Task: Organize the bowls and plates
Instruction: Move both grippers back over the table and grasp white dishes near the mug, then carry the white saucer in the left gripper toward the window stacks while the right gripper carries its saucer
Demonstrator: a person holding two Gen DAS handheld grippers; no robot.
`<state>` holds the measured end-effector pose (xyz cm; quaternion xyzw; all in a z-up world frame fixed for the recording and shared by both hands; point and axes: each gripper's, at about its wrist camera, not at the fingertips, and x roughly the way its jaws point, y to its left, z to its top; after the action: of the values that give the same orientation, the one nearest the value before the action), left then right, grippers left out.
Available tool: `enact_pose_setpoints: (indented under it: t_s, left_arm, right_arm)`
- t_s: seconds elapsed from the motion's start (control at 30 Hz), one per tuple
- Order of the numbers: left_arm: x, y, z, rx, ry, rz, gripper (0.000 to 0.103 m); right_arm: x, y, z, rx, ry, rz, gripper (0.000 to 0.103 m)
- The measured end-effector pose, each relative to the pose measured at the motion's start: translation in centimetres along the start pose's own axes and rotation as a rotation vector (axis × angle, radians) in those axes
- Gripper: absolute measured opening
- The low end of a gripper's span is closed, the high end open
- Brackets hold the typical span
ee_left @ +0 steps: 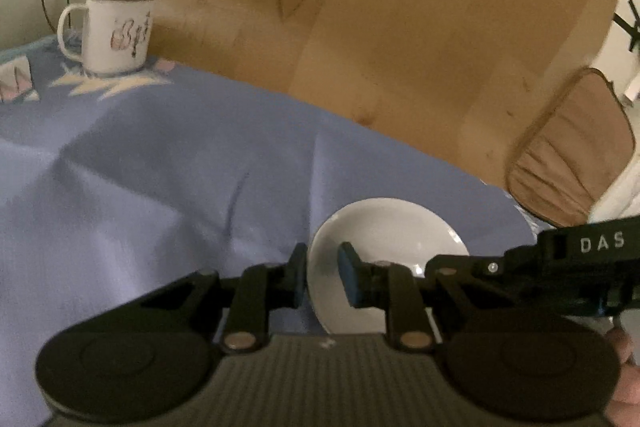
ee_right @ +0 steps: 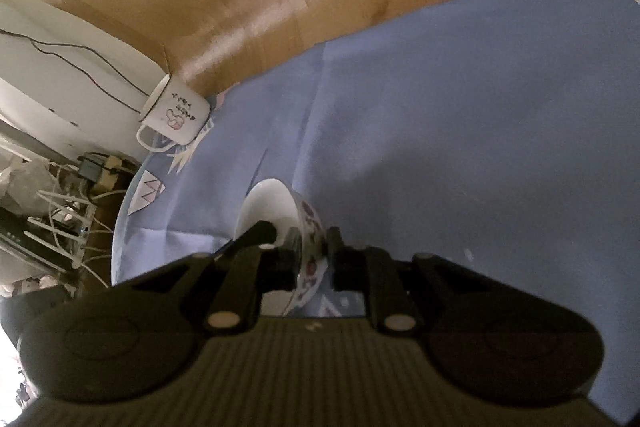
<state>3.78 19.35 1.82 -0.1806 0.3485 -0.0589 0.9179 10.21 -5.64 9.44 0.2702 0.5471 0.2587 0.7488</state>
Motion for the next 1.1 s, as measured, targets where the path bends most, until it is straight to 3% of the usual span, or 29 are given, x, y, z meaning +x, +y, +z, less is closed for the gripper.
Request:
enact_pose_setpoints:
  t_s: [0.23,0.53,0.6,0.67,0.73,1.1]
  left_arm:
    - [-2.8,-1.8,-2.5,0.008,0.02,-0.022,0.017]
    - [-4.3,-4.4,-3.7,0.067,0.029,0.025,0.017]
    - [-4.1,-4.7,-4.0,0.062,0.04,0.033,0.019]
    - [-4.3,-4.8,-4.2,0.057,0.041,0.036,0.023]
    - [-4.8,-4.6,-4.2,0.056,0.026,0.053,0.026]
    - [-5.0,-4.9,-3.9,0.053,0.027,0.064,0.026]
  right_arm:
    - [-2.9,-0.3,-3.8,-0.088,-0.072,-0.025,0.016]
    - [-4.1,-1.5,-6.2,-0.068,-0.052,0.02,0.019]
    - [-4.2,-1.6,-6.6,-0.075,-0.059,0.017,0.019]
    - [-4.7,-2.0,-6.8,-0.058,-0.083,0.015,0.03]
    - [-5.5,-2.5,-7.0,-0.052,-0.109,0.024,0.035]
    - [-6.3,-2.8,-7.4,-0.12,-0.16,0.029,0.034]
